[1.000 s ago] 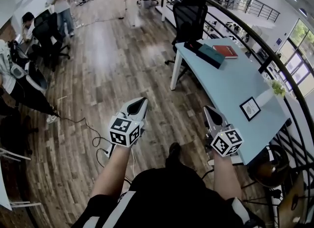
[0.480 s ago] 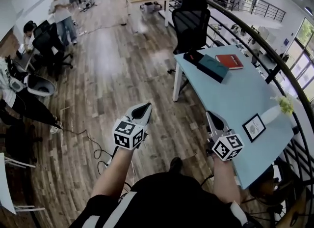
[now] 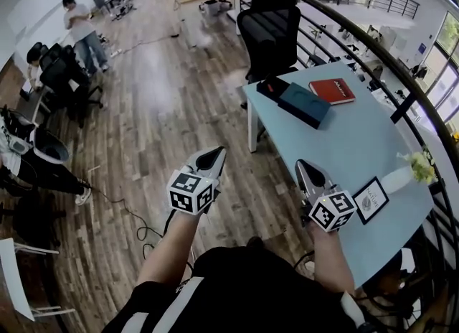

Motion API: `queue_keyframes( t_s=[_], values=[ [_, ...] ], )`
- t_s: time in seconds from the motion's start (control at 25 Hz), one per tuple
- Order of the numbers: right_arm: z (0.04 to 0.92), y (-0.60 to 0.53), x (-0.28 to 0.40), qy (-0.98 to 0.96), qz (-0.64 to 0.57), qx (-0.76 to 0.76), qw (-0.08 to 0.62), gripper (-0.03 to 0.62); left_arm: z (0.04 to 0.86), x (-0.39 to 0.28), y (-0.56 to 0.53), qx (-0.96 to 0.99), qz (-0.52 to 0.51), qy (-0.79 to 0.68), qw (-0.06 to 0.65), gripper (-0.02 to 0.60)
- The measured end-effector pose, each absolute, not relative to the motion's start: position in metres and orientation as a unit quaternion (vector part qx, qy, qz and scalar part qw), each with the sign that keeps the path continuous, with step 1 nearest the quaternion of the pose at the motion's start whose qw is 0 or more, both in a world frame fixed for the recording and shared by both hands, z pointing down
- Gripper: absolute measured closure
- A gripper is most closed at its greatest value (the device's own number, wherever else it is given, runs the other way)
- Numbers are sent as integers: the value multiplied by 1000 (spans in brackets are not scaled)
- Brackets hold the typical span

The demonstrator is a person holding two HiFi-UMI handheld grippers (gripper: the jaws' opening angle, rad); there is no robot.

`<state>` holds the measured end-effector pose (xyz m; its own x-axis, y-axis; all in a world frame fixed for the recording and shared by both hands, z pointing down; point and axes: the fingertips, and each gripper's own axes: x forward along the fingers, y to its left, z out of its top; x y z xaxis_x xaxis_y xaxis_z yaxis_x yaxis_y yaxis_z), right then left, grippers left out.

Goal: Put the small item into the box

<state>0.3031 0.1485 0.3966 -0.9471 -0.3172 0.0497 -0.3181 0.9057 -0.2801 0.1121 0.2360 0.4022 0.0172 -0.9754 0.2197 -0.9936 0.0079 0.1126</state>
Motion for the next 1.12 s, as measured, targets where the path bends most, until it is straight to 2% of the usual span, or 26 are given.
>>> queue_keyframes(
  t_s=[0.28,0.6,0.84,1.12],
  values=[
    [402,115,308,-974,154,167,0,592,403,116,195,709,38,-695,118,574],
    [415,76,285,-971,154,181,16,592,407,79,151,710,19,-695,114,574],
    [428,22,228,-969,151,192,36,592,422,23,89,719,4,-685,121,575],
    [438,-31,121,-964,168,199,51,592,423,-68,21,737,13,-664,123,574]
  ],
)
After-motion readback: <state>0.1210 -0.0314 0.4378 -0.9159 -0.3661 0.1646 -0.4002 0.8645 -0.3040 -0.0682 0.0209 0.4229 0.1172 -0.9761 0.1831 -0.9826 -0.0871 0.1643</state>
